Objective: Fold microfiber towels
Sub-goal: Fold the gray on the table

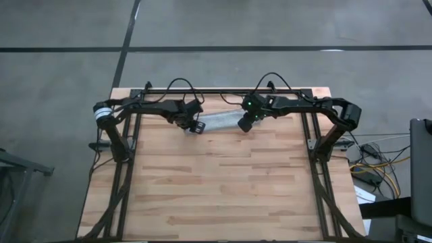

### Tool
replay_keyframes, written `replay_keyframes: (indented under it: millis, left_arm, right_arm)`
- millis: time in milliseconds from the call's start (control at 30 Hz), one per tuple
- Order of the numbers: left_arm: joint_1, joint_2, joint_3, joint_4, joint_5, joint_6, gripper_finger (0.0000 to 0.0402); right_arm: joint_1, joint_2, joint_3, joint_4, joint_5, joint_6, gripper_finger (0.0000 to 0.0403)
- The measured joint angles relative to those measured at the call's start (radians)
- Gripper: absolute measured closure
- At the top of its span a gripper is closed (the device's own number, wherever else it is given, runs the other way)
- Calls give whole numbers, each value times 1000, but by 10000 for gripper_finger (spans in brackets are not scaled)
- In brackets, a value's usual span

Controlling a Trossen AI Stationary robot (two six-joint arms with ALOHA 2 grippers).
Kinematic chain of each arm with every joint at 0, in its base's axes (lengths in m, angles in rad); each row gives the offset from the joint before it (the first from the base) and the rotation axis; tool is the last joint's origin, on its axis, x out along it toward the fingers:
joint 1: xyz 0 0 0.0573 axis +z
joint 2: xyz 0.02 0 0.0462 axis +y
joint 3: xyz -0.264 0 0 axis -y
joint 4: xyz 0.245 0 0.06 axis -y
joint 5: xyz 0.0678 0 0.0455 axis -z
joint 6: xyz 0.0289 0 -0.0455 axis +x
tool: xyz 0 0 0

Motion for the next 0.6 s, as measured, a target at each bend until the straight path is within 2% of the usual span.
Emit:
replay_keyframes:
  millis: [600]
  left_arm:
    - [-1, 1, 0, -1, -2, 0, 252]
  right_arm:
    - [-1, 0, -64, 54, -6, 3, 335]
